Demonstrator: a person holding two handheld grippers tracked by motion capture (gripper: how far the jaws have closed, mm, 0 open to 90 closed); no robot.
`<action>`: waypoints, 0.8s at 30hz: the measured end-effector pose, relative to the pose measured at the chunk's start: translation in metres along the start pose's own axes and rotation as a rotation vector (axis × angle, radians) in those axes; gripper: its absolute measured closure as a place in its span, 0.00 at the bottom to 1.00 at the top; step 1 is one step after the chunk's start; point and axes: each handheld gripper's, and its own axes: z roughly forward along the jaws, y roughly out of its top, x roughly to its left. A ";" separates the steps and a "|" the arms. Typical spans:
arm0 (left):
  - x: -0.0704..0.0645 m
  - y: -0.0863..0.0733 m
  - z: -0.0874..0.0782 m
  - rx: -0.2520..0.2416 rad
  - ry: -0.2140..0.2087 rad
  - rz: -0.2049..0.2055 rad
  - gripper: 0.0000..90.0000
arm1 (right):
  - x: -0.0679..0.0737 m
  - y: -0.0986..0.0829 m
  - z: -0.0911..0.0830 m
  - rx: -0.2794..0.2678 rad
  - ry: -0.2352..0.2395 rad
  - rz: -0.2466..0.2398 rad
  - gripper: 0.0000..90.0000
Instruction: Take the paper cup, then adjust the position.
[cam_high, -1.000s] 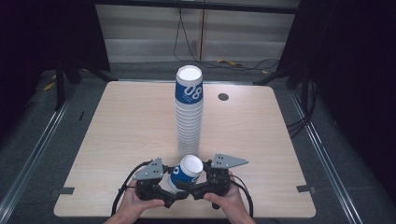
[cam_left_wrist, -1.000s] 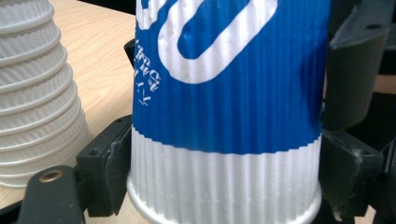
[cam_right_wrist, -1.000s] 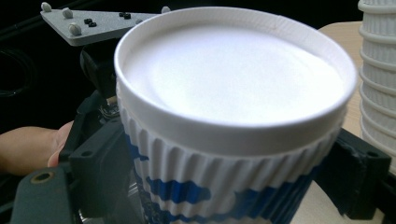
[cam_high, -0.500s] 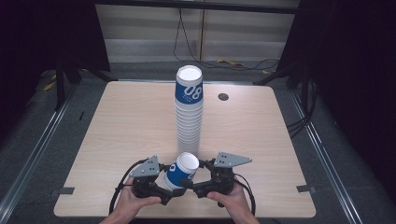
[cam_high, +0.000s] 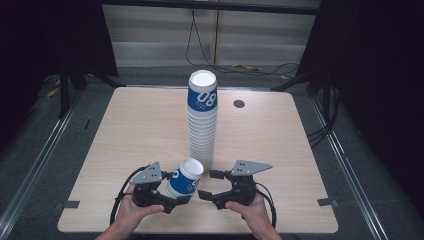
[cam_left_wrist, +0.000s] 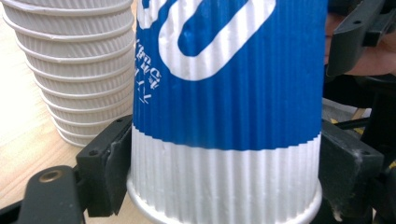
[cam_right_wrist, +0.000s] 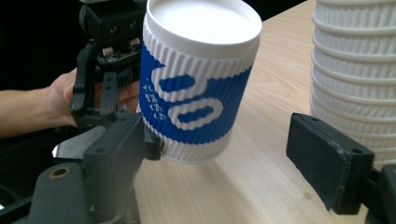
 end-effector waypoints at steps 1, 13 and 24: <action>0.000 0.000 0.000 0.007 -0.006 -0.003 0.19 | 0.000 0.000 0.000 0.002 0.003 -0.001 0.20; 0.002 0.003 -0.009 0.111 0.020 0.042 0.19 | -0.006 -0.003 -0.004 0.092 -0.035 -0.023 0.19; -0.008 0.003 -0.004 0.230 0.023 0.107 0.19 | -0.006 -0.004 0.000 0.189 -0.040 -0.073 0.20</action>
